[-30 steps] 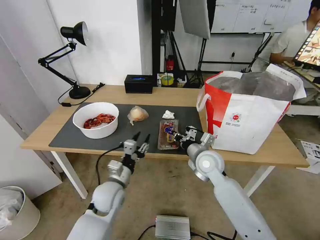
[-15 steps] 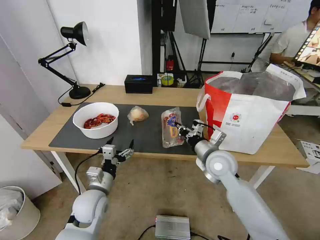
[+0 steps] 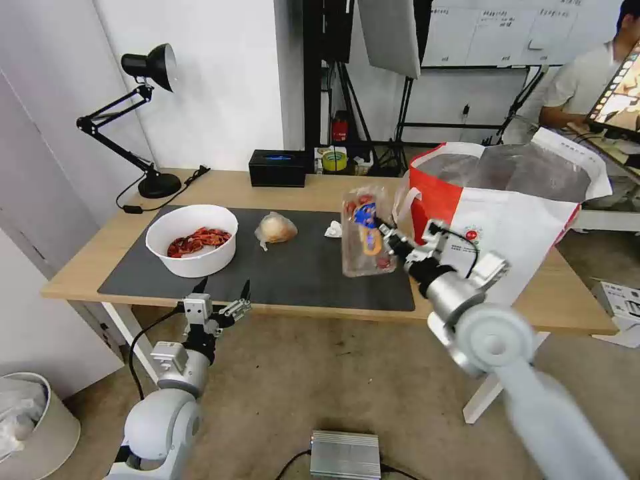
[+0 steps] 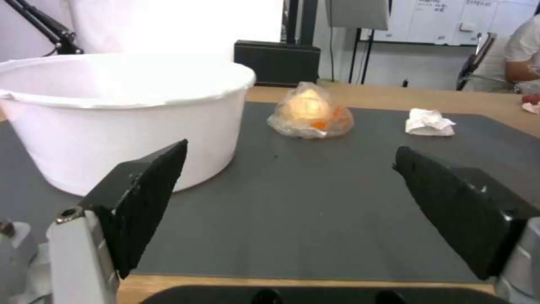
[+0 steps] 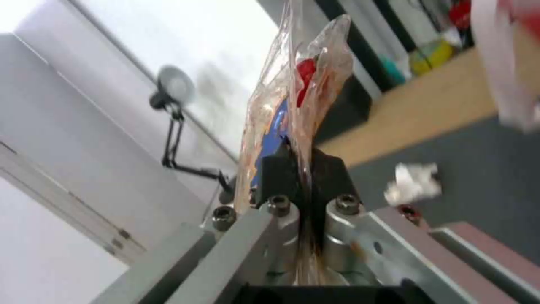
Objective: Pick up the trash from the table and place it into the takeout bag.
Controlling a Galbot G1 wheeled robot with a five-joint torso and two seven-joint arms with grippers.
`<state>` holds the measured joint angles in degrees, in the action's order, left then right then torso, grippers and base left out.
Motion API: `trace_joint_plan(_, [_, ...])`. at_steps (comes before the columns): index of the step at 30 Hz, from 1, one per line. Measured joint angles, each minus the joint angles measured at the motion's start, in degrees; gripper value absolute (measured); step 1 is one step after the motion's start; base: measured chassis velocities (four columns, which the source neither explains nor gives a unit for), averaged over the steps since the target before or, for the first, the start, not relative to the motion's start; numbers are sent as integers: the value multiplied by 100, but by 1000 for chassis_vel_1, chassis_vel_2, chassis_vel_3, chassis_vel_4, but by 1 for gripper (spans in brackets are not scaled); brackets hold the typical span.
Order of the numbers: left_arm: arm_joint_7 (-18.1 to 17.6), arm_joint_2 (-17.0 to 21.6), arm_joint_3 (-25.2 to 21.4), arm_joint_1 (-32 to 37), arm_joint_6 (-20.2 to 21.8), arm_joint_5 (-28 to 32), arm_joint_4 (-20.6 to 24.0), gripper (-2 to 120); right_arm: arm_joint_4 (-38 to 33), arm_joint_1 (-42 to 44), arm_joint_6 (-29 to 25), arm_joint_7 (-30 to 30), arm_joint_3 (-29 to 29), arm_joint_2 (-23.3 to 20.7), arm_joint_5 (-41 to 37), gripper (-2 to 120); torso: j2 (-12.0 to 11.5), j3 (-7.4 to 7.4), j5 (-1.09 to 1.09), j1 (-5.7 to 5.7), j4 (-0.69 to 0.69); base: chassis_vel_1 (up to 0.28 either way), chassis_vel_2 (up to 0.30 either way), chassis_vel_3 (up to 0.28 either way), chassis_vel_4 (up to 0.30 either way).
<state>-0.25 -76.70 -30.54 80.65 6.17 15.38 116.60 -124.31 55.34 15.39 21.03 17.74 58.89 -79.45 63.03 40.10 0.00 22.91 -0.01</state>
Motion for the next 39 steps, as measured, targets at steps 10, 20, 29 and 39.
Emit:
trace_joint_plan(10, [-34,5,-275,282,-14,11,199,100,-48,-791,42,613,354,-377,-924,0,0,0,0,0,2,0,0,0,0])
trace_joint_plan(20, [-25,-36,-330,420,-64,-8,151,100,295,-1078,146,896,1184,-718,-1723,0,0,0,1,1,1,0,0,0,0])
trace_joint_plan(29, [-15,-41,-254,342,-68,-27,36,100,794,-1293,149,1075,1607,-870,-2130,0,0,0,1,1,1,0,0,0,0])
trace_joint_plan(39, [48,-154,-211,331,-87,-167,-34,100,1469,-1855,147,1825,1692,-897,-2613,0,0,1,0,1,1,0,0,0,0])
